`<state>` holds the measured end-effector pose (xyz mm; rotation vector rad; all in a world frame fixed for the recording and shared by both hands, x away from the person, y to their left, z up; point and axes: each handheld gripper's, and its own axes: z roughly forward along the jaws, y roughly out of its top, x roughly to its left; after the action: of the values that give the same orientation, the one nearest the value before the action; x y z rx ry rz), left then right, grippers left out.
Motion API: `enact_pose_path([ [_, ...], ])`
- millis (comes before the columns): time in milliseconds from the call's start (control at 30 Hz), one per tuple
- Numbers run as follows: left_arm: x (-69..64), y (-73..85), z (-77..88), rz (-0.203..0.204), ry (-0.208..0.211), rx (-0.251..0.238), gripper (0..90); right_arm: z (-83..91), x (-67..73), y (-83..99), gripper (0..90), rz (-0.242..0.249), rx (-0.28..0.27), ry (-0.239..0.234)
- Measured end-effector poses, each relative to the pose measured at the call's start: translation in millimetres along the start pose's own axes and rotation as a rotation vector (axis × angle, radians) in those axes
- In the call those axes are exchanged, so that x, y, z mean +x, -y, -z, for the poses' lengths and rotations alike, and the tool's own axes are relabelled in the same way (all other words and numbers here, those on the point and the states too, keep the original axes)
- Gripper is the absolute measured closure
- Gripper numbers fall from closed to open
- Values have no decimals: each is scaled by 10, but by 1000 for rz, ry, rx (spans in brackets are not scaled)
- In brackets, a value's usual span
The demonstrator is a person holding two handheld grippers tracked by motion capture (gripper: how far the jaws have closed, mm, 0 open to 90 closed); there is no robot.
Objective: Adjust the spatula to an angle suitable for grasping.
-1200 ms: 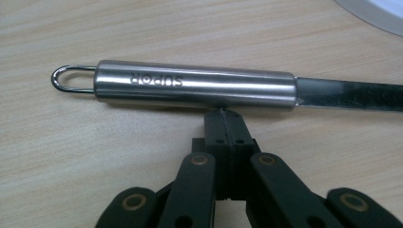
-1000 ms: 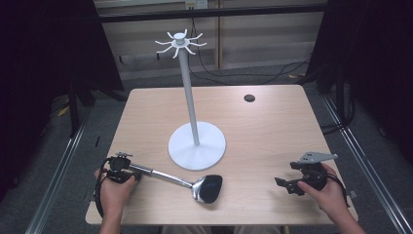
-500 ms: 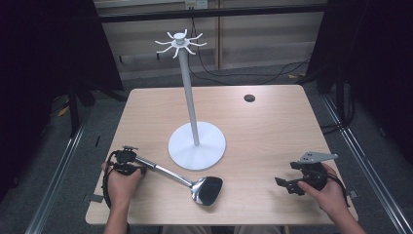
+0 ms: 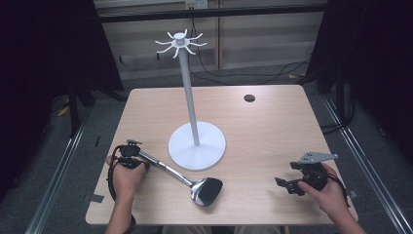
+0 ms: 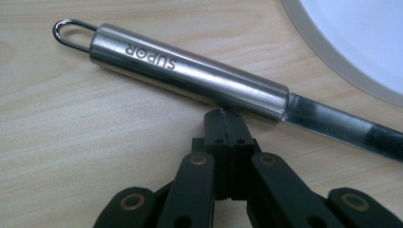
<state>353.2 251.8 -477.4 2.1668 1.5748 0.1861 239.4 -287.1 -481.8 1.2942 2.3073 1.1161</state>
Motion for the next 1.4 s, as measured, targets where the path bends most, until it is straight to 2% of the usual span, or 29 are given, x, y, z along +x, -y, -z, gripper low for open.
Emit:
enact_pose_path([
  [433, -22, -66, -34, 25, -4, 5, 900, -20, 17, -3, 111, 4, 5, -4],
  [500, -20, -77, -33, 19, -1, 16, 900, -24, 21, -2, 111, 5, 6, -8],
  [700, -27, -107, -41, 37, 0, 27, 898, -33, 26, -5, 111, 11, 9, -6],
  [900, -30, -105, -48, 52, -1, 15, 891, -29, 35, -8, 111, 11, 9, -7],
  [1000, -30, -104, -43, 65, 11, 18, 866, -28, 33, -8, 111, 11, 7, -6],
  [1100, -43, -95, -33, 72, 2, 19, 823, -22, 33, -9, 111, 12, 5, -9],
  [1233, -60, -47, 10, 118, 12, 19, 797, -13, 25, -9, 111, 10, 0, -9],
  [1400, -107, 5, 76, 173, 59, -7, 728, -5, 19, -7, 111, 11, 1, -7],
])
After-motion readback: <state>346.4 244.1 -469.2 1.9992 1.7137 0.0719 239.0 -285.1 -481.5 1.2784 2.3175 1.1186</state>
